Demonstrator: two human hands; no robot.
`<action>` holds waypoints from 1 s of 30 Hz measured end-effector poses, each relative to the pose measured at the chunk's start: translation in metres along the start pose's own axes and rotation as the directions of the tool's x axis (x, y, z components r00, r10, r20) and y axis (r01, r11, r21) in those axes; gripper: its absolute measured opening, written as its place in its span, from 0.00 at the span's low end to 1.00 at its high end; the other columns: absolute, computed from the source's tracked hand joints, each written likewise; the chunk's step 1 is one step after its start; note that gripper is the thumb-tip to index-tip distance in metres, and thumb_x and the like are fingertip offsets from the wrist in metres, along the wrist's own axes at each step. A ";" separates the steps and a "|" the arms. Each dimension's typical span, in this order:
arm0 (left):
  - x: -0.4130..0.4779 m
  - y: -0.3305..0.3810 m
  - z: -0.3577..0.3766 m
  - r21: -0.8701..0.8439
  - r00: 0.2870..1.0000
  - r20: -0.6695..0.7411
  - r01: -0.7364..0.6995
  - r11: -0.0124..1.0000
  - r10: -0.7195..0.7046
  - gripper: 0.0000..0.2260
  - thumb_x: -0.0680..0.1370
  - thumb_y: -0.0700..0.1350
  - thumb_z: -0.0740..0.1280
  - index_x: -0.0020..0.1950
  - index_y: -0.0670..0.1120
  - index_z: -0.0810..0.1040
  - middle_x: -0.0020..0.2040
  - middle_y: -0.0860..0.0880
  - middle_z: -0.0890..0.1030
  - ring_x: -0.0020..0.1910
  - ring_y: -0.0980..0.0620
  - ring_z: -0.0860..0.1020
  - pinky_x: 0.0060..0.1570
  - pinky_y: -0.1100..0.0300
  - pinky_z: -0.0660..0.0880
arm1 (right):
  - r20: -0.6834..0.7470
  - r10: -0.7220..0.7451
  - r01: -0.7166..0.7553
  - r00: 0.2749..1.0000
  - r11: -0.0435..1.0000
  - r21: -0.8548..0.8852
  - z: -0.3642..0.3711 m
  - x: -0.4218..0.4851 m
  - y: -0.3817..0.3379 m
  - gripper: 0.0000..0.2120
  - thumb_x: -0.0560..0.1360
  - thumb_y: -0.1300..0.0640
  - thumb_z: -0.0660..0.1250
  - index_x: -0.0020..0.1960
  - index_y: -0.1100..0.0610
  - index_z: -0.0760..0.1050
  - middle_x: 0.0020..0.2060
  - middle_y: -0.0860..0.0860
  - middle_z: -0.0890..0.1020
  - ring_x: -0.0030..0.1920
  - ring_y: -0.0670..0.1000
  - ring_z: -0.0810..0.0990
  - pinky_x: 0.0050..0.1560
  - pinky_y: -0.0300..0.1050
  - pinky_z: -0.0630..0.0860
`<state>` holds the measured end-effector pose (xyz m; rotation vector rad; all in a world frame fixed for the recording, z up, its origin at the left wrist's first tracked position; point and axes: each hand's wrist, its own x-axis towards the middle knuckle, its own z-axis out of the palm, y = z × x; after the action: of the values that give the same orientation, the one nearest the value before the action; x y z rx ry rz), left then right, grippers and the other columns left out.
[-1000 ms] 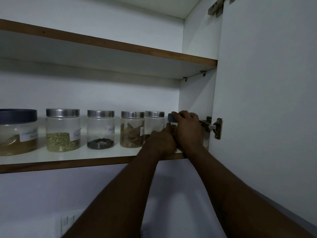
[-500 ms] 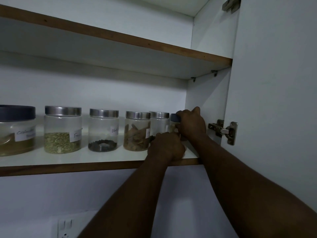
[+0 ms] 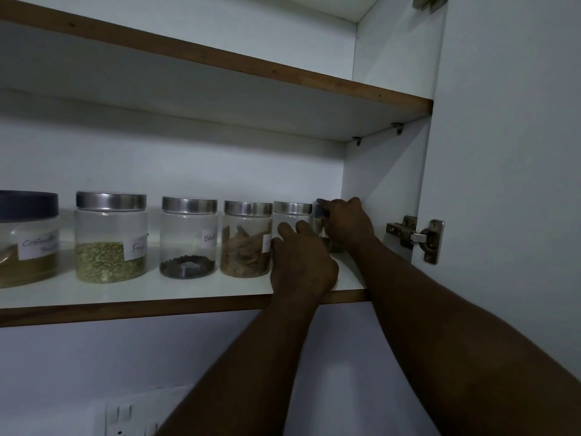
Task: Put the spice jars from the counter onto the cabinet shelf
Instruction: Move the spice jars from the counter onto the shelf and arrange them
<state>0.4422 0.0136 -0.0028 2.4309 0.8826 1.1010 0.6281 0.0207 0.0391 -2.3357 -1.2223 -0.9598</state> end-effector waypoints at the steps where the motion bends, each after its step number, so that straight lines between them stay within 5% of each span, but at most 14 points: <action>1: 0.000 0.000 -0.001 -0.014 1.000 -0.007 0.009 1.000 -0.009 0.29 0.74 0.45 0.70 0.71 0.42 0.63 0.69 0.39 0.64 0.68 0.37 0.67 0.64 0.51 0.70 | 0.012 -0.012 0.012 1.000 1.000 0.009 0.001 0.000 0.002 0.28 0.81 0.53 0.66 0.79 0.50 0.65 0.65 0.54 0.80 0.63 0.61 0.71 0.54 0.52 0.75; 4: 0.000 0.000 0.000 -0.050 0.998 -0.057 0.035 0.998 -0.038 0.30 0.74 0.45 0.71 0.71 0.42 0.62 0.70 0.39 0.63 0.67 0.38 0.69 0.59 0.52 0.73 | 0.037 -0.035 0.035 0.999 0.999 0.009 0.002 -0.003 0.004 0.35 0.79 0.52 0.68 0.82 0.49 0.57 0.75 0.55 0.71 0.69 0.62 0.68 0.60 0.55 0.75; 6: 0.002 0.000 -0.001 -0.077 0.995 -0.088 0.048 0.996 -0.055 0.31 0.74 0.45 0.72 0.72 0.43 0.61 0.70 0.40 0.63 0.66 0.38 0.70 0.56 0.52 0.75 | -0.088 0.006 -0.002 0.996 0.999 0.051 -0.004 -0.006 0.000 0.36 0.79 0.50 0.68 0.82 0.49 0.57 0.78 0.54 0.65 0.73 0.62 0.65 0.62 0.57 0.75; 9: 0.003 0.000 -0.001 -0.099 0.995 -0.075 0.065 0.993 -0.072 0.35 0.73 0.46 0.73 0.74 0.44 0.58 0.71 0.39 0.61 0.67 0.38 0.69 0.56 0.52 0.75 | -0.354 -0.014 0.047 0.935 0.995 0.085 -0.021 -0.014 -0.012 0.26 0.79 0.50 0.68 0.75 0.54 0.69 0.71 0.55 0.74 0.69 0.59 0.70 0.55 0.54 0.78; 11: 0.003 0.000 -0.001 -0.101 0.994 -0.071 0.070 0.992 -0.077 0.36 0.74 0.45 0.73 0.75 0.44 0.56 0.72 0.39 0.61 0.67 0.38 0.70 0.56 0.52 0.75 | -0.403 -0.044 0.124 0.914 0.977 0.175 -0.028 -0.025 -0.021 0.19 0.79 0.53 0.67 0.68 0.54 0.75 0.62 0.54 0.79 0.63 0.57 0.75 0.50 0.51 0.78; 14: 0.003 0.000 -0.001 -0.122 0.993 -0.071 0.082 0.989 -0.091 0.35 0.76 0.45 0.70 0.76 0.44 0.54 0.72 0.39 0.61 0.67 0.37 0.70 0.56 0.50 0.75 | -0.274 0.029 0.119 0.961 0.852 0.509 -0.026 -0.041 -0.033 0.17 0.78 0.62 0.66 0.65 0.54 0.76 0.54 0.50 0.83 0.55 0.51 0.81 0.53 0.47 0.78; 17: 0.004 0.001 -0.001 -0.136 0.993 -0.063 0.088 0.987 -0.097 0.37 0.78 0.47 0.67 0.80 0.45 0.48 0.73 0.38 0.60 0.67 0.36 0.71 0.58 0.47 0.75 | -0.054 0.143 -0.056 0.988 0.668 0.742 -0.025 -0.048 -0.037 0.28 0.75 0.70 0.63 0.72 0.51 0.71 0.59 0.47 0.80 0.59 0.49 0.80 0.53 0.36 0.75; 19: 0.005 0.001 -0.003 -0.153 0.993 -0.039 0.103 0.983 -0.110 0.39 0.80 0.50 0.64 0.82 0.47 0.42 0.75 0.37 0.59 0.68 0.36 0.71 0.60 0.46 0.75 | 0.045 0.111 -0.105 0.993 0.628 0.771 -0.026 -0.051 -0.037 0.35 0.75 0.72 0.64 0.78 0.49 0.65 0.68 0.50 0.75 0.64 0.48 0.77 0.53 0.31 0.74; 22: 0.007 -0.001 -0.004 -0.172 0.991 -0.006 0.130 0.976 -0.133 0.38 0.83 0.54 0.60 0.82 0.50 0.36 0.77 0.37 0.58 0.69 0.37 0.71 0.62 0.45 0.74 | 0.123 -0.019 -0.083 0.992 0.637 0.766 -0.025 -0.053 -0.037 0.41 0.76 0.72 0.66 0.82 0.49 0.56 0.79 0.52 0.65 0.77 0.53 0.66 0.69 0.41 0.69; 26: 0.007 0.000 -0.008 -0.172 0.991 0.010 0.135 0.976 -0.136 0.37 0.83 0.55 0.59 0.82 0.53 0.36 0.77 0.37 0.58 0.70 0.37 0.71 0.64 0.44 0.74 | 0.136 -0.049 -0.075 0.989 0.629 0.773 -0.023 -0.056 -0.037 0.39 0.77 0.68 0.69 0.81 0.47 0.58 0.75 0.54 0.70 0.71 0.54 0.73 0.56 0.36 0.72; 30: -0.001 -0.001 -0.011 -0.186 0.995 -0.061 0.068 0.980 -0.081 0.37 0.81 0.51 0.63 0.82 0.51 0.43 0.71 0.38 0.66 0.65 0.39 0.74 0.60 0.47 0.76 | 0.017 0.058 -0.051 0.998 0.643 0.764 -0.031 -0.064 -0.037 0.31 0.73 0.59 0.74 0.72 0.46 0.66 0.63 0.51 0.78 0.59 0.54 0.80 0.55 0.45 0.77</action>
<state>0.4332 0.0147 0.0031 2.2051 0.8454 1.1884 0.5594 -0.0135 0.0155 -1.6496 -1.2190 -0.2972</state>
